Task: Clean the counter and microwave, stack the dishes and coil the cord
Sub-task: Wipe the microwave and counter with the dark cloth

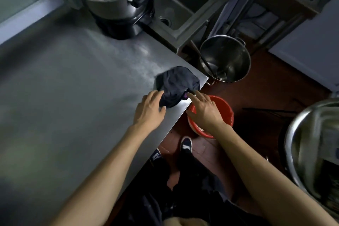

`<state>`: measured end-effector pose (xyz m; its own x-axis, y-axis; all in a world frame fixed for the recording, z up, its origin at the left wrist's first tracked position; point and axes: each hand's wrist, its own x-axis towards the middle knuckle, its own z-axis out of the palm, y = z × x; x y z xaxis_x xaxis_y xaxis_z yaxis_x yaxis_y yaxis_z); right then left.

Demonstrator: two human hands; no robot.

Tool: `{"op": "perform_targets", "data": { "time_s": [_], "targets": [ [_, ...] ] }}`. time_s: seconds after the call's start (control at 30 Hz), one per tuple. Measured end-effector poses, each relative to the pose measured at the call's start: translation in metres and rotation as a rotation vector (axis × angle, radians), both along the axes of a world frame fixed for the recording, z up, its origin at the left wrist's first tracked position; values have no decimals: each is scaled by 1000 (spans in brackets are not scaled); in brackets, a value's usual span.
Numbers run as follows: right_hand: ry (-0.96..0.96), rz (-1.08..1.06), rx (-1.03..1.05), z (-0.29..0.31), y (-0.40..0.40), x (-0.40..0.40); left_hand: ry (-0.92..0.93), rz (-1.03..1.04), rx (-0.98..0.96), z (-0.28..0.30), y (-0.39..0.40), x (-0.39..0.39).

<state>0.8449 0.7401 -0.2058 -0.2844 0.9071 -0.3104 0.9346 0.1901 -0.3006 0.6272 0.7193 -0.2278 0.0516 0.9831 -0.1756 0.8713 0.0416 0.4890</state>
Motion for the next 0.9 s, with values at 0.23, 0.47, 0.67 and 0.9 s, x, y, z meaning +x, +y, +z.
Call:
{"op": "perform_targets", "data": {
  "time_s": [0.23, 0.47, 0.67, 0.9],
  "targets": [
    [-91, 156, -52, -28, 68, -2, 102, 64, -136, -15, 41, 23],
    [-52, 344, -112, -56, 131, 3, 240, 128, -272, -33, 71, 56],
    [-64, 452, -64, -71, 143, 1, 304, 231, -192, -45, 73, 70],
    [38, 504, -17, -73, 150, -7, 146, 404, -51, -51, 70, 71]
  ]
}}
